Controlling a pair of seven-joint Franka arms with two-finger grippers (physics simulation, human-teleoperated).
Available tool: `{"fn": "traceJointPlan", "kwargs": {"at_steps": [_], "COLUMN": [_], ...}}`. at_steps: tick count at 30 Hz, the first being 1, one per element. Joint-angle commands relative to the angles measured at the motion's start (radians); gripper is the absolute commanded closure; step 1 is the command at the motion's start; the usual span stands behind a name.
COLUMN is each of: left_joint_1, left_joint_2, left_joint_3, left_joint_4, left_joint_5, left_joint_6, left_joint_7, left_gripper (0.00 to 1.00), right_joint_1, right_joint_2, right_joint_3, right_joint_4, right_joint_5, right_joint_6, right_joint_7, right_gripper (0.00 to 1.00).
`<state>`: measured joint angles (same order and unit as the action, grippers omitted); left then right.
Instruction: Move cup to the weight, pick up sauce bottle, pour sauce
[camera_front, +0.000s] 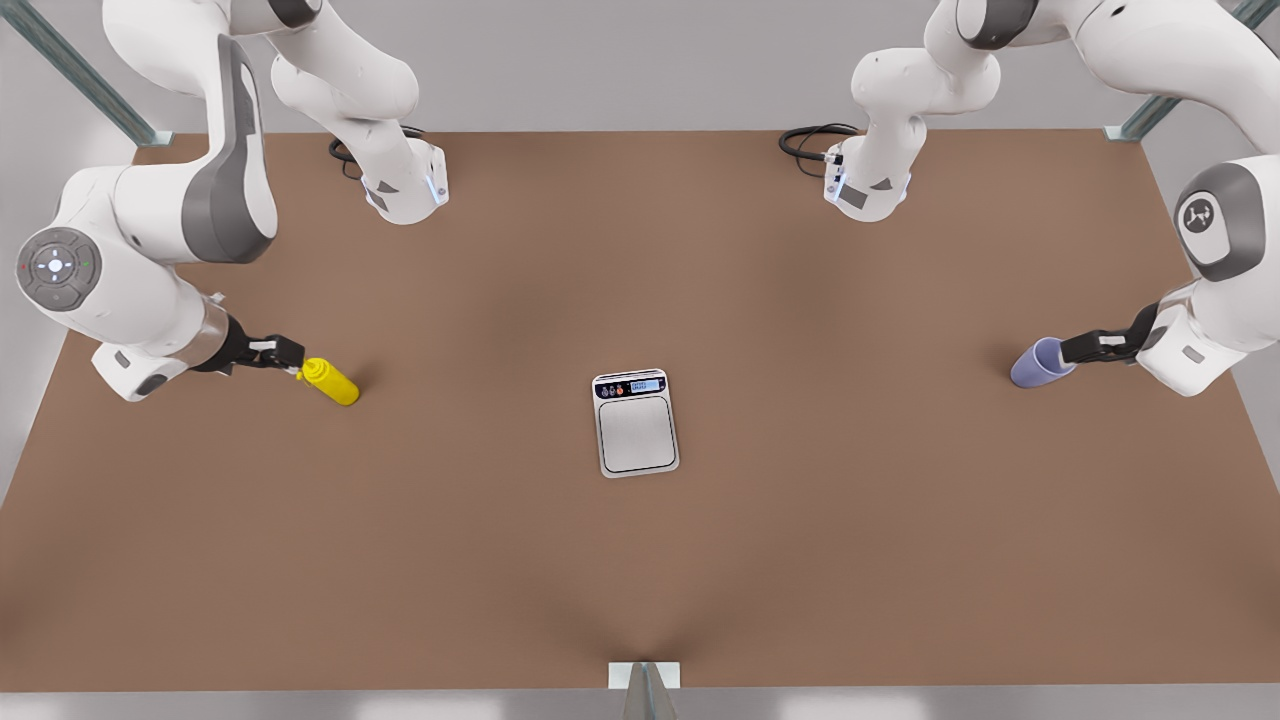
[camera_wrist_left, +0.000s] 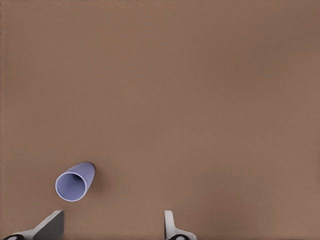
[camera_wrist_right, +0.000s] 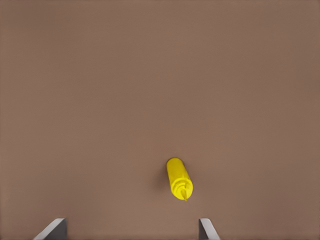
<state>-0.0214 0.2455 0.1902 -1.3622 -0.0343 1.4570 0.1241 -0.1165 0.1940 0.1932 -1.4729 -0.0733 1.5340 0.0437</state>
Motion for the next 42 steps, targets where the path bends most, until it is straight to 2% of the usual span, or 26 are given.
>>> {"fn": "traceJointPlan", "kwargs": {"at_steps": [1,4,6,10,11,14,17,19,20,24,28,31,33,37,42], "left_joint_1": [0.000,0.040,0.150,0.175,0.184,0.183,0.186,0.209,0.213,0.224,0.227,0.235,0.236,0.235,0.236], "left_joint_2": [0.000,0.003,0.040,0.049,0.051,0.005,0.018,0.038,0.040,0.061,0.043,0.047,0.052,0.075,0.127], "left_joint_3": [0.000,0.002,0.005,0.052,0.057,0.090,0.129,0.137,0.137,0.138,0.152,0.153,0.153,0.153,0.152], "left_joint_4": [0.000,-0.006,-0.051,-0.284,-0.337,-0.485,-0.578,-0.595,-0.626,-0.661,-0.729,-0.736,-0.741,-0.739,-0.735], "left_joint_5": [0.008,0.017,0.102,0.097,0.097,0.079,0.071,0.059,0.059,0.059,0.059,0.059,0.059,0.034,0.028], "left_joint_6": [0.000,0.003,0.020,0.373,0.453,0.510,0.588,0.592,0.623,0.686,0.766,0.770,0.770,0.770,0.792], "left_joint_7": [0.000,0.101,0.325,0.330,0.328,0.328,0.328,0.328,0.328,0.328,0.328,0.328,0.328,0.328,0.328], "left_gripper": [0.00,0.00,0.00,0.00,0.00,0.00,0.00,0.00,0.00,0.00,0.00,0.00,0.00,0.00,0.00], "right_joint_1": [0.000,0.001,-0.002,-0.005,-0.055,-0.247,-0.451,-0.535,-0.583,-0.640,-0.660,-0.661,-0.670,-0.680,-0.683], "right_joint_2": [0.002,0.018,0.018,0.015,0.015,0.027,0.107,0.133,0.180,0.466,0.544,0.545,0.545,0.613,0.679], "right_joint_3": [0.000,-0.001,-0.003,-0.006,-0.003,-0.006,-0.006,-0.006,-0.004,-0.004,-0.004,-0.003,-0.003,-0.004,-0.009], "right_joint_4": [0.003,0.026,0.049,0.052,0.059,0.157,0.169,0.168,0.168,0.155,0.112,0.100,0.013,-0.049,-0.058], "right_joint_5": [0.001,0.033,0.043,-0.025,-0.002,0.171,0.386,0.437,0.513,0.793,0.931,0.968,0.977,0.972,0.963], "right_joint_6": [0.000,0.002,0.002,0.000,0.000,-0.034,-0.032,-0.055,-0.126,-0.144,-0.155,-0.160,-0.178,-0.175,-0.124], "right_joint_7": [-0.011,-0.073,-0.056,-0.131,-0.199,-0.580,-1.128,-1.334,-1.375,-1.817,-1.927,-1.993,-2.142,-2.363,-2.478], "right_gripper": [0.00,0.00,0.00,0.00,0.00,0.00,0.00,0.00,0.00,0.00,0.00,0.00,0.00,0.00,0.00]}}
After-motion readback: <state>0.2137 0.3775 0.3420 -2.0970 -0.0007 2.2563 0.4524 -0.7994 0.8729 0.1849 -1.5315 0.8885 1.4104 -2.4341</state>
